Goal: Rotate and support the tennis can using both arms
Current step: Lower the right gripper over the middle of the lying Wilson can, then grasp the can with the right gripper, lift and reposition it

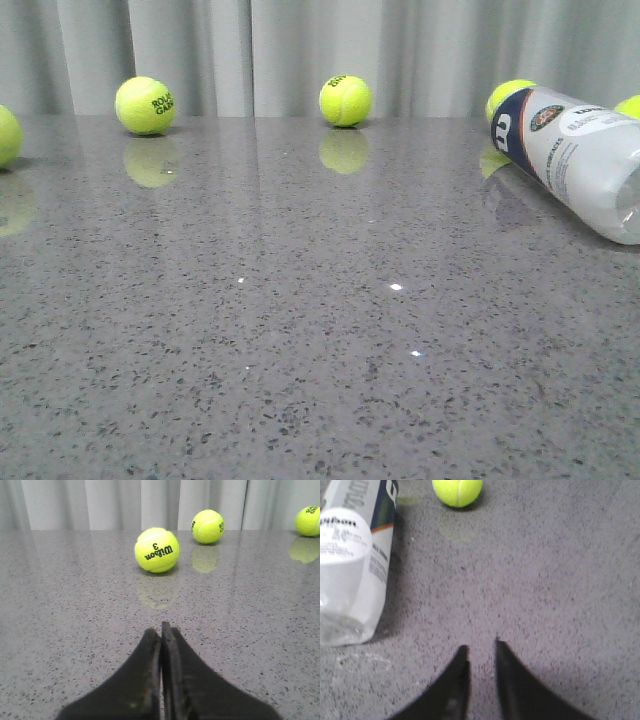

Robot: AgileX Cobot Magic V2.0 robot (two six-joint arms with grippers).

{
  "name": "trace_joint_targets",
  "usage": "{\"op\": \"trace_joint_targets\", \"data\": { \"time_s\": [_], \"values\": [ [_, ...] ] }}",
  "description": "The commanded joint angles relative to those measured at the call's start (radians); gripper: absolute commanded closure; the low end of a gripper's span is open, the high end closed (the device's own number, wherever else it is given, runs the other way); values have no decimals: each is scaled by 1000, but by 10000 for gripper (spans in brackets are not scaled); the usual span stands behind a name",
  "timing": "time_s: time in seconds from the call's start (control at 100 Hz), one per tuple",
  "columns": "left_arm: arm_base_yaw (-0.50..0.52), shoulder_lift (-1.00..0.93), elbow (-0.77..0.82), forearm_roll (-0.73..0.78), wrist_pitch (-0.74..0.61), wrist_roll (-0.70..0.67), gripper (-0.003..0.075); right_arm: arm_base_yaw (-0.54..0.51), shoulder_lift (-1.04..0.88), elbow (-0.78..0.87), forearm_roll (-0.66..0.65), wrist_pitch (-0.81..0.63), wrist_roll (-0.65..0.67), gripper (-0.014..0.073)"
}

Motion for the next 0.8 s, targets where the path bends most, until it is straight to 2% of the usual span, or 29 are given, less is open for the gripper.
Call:
{"op": "trace_joint_targets", "data": {
  "time_s": [0.0,0.06,0.09,0.17,0.33,0.53,0.67,0.79],
  "values": [
    [-7,-29,45,-10,-79,-12,738,5,45,-90,1,-58,-6,106],
    [-7,-29,45,-10,-79,-12,739,5,87,-138,6,-25,-6,-35],
    [-7,-29,45,-10,-79,-12,739,5,110,-171,12,6,-6,-76],
    [-7,-29,45,-10,-79,-12,739,6,175,-248,32,82,-6,-43],
    [-7,-29,45,-10,-79,-12,739,7,304,-409,126,209,-8,-40],
    [-7,-29,45,-10,-79,-12,738,7,510,-620,392,401,-112,-40],
    [-7,-29,45,-10,-79,-12,739,7,647,-701,532,462,-188,-40],
    [-7,-29,45,-10,-79,-12,739,23,754,-739,569,461,-216,-40]
  ]
}}
